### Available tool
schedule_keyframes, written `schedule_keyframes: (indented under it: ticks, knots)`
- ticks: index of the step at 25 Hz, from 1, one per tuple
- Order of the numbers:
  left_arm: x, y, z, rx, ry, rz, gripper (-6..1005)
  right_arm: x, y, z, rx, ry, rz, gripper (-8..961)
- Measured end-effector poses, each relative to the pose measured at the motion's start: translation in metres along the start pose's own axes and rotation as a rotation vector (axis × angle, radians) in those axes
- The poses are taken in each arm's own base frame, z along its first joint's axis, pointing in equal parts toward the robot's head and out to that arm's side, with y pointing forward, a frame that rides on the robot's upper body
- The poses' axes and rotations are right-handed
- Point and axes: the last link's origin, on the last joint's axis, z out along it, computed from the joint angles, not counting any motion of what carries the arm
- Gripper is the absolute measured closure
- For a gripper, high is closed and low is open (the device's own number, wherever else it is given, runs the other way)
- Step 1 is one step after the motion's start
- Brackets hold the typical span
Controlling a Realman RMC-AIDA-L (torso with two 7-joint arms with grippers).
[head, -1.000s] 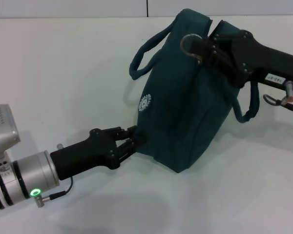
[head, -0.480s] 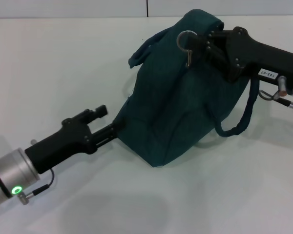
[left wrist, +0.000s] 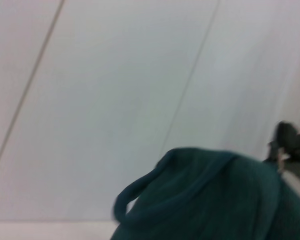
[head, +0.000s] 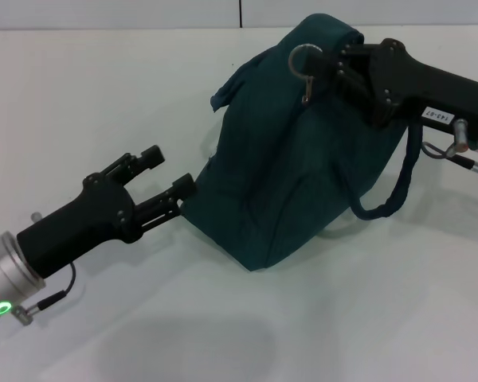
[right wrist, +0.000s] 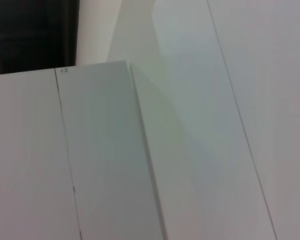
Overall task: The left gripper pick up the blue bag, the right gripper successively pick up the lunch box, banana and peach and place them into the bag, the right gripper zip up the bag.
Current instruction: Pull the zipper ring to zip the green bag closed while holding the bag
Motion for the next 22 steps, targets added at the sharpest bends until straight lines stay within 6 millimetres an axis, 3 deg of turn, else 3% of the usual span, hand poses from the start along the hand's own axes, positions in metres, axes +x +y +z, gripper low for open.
schedule_keyframes:
  ticks: [13, 22]
  knots:
    - [0.018, -0.006, 0.04, -0.074, 0.004, 0.115, 161, -0.001, -0.001, 0.001, 0.01, -0.011, 0.002, 937]
    - [0.02, -0.006, 0.053, -0.115, -0.024, 0.127, 168, -0.001, -0.001, 0.004, 0.006, -0.012, 0.001, 936]
